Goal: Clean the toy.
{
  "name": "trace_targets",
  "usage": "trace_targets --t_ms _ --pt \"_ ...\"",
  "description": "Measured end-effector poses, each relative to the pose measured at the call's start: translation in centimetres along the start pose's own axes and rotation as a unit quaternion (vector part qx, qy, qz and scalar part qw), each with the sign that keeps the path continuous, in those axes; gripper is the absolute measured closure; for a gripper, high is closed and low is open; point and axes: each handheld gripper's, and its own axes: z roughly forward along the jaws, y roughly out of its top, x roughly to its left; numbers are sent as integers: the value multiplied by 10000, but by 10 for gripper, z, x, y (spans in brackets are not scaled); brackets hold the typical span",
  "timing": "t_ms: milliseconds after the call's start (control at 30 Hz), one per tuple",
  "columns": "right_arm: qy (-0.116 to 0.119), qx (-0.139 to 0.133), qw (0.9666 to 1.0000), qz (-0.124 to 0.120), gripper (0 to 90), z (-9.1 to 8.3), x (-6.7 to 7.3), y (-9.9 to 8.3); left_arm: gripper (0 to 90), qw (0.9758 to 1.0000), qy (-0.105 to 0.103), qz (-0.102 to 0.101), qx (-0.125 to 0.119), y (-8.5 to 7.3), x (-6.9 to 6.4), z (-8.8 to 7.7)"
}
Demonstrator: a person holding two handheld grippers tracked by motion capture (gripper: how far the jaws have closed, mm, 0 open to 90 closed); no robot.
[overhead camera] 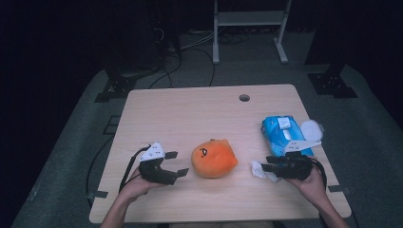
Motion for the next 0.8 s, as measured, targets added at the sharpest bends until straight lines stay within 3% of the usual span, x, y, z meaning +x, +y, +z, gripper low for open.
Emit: trace_targets --t_ms 800 --pt "56 -81 9999 47 511 -3 2 -4 174 9994 175 -262 161 -31 5 -7"
